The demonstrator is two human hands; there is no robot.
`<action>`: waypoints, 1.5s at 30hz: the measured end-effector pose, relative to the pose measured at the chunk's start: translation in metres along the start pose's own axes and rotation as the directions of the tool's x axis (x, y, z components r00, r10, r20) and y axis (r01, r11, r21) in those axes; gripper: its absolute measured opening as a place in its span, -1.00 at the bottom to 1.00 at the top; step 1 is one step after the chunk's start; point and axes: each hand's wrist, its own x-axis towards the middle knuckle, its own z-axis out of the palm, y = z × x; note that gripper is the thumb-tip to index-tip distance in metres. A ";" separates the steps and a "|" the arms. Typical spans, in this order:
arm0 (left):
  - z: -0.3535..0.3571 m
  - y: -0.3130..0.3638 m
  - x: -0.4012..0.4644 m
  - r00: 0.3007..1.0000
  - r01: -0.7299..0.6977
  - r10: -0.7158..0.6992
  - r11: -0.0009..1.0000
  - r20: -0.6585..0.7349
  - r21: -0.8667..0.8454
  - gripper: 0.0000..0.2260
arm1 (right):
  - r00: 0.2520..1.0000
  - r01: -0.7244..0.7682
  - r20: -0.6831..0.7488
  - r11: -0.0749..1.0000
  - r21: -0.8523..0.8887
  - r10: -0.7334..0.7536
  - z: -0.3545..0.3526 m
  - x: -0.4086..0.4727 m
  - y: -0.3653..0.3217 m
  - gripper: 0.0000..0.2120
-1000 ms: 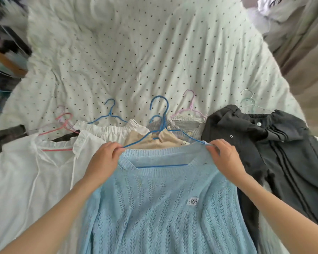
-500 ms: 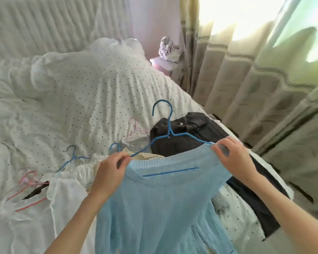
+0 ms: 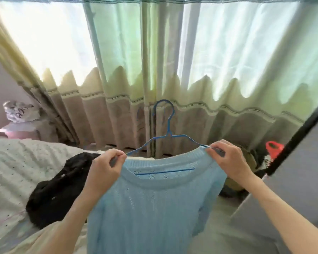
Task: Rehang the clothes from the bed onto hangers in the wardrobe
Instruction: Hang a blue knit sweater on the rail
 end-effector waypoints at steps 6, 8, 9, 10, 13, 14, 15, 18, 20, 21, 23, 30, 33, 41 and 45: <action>0.123 0.108 0.020 0.984 -0.103 0.115 0.990 0.135 -0.091 -0.86 | 0.961 -0.242 -0.155 0.968 -0.066 0.230 -0.125 -0.046 0.088 -0.86; 0.161 0.144 0.016 0.973 -0.128 0.153 0.981 0.174 -0.148 -0.86 | 0.933 -0.321 -0.194 0.945 -0.066 0.303 -0.162 -0.067 0.110 -0.83; 0.179 0.161 0.014 0.965 -0.137 0.173 0.974 0.198 -0.182 -0.86 | 0.914 -0.366 -0.210 0.929 -0.055 0.347 -0.178 -0.079 0.120 -0.82; 0.197 0.175 0.011 0.954 -0.151 0.199 0.966 0.226 -0.211 -0.87 | 0.891 -0.413 -0.224 0.910 -0.037 0.396 -0.193 -0.093 0.130 -0.82; 0.252 0.216 0.003 0.902 -0.199 0.284 0.942 0.325 -0.272 -0.81 | 0.803 -0.549 -0.252 0.835 0.039 0.540 -0.229 -0.136 0.158 -0.81; 0.269 0.230 -0.001 0.881 -0.211 0.311 0.933 0.357 -0.291 -0.80 | 0.772 -0.581 -0.269 0.811 0.067 0.576 -0.242 -0.149 0.165 -0.81; 0.286 0.245 -0.005 0.857 -0.228 0.343 0.922 0.385 -0.314 -0.81 | 0.741 -0.606 -0.300 0.791 0.085 0.601 -0.256 -0.161 0.170 -0.83; 0.330 0.286 -0.020 0.782 -0.265 0.437 0.878 0.444 -0.398 -0.87 | 0.645 -0.664 -0.425 0.741 0.099 0.635 -0.290 -0.191 0.178 -0.87; 0.358 0.308 -0.029 0.728 -0.274 0.488 0.851 0.482 -0.448 -0.88 | 0.579 -0.706 -0.501 0.703 0.087 0.644 -0.308 -0.208 0.181 -0.87; 0.371 0.318 -0.033 0.699 -0.276 0.508 0.841 0.504 -0.465 -0.88 | 0.549 -0.735 -0.526 0.675 0.067 0.650 -0.315 -0.216 0.182 -0.86; 0.398 0.335 -0.037 0.644 -0.290 0.544 0.824 0.537 -0.487 -0.89 | 0.496 -0.799 -0.526 0.600 0.035 0.691 -0.326 -0.230 0.182 -0.86; 0.473 0.386 -0.047 0.439 -0.389 0.652 0.758 0.618 -0.523 -0.87 | 0.345 -0.900 -0.244 0.393 0.189 0.907 -0.357 -0.253 0.156 -0.82; 0.493 0.412 -0.051 0.336 -0.406 0.685 0.725 0.646 -0.557 -0.83 | 0.291 -0.893 -0.295 0.369 0.257 0.910 -0.361 -0.259 0.152 -0.81; 0.534 0.456 -0.085 0.086 -0.442 0.737 0.631 0.670 -0.638 -0.76 | 0.061 -0.869 -0.446 0.267 0.416 0.893 -0.349 -0.289 0.151 -0.80; 0.546 0.464 -0.103 -0.013 -0.412 0.741 0.608 0.671 -0.679 -0.75 | -0.015 -0.813 -0.476 0.266 0.518 0.879 -0.351 -0.300 0.160 -0.75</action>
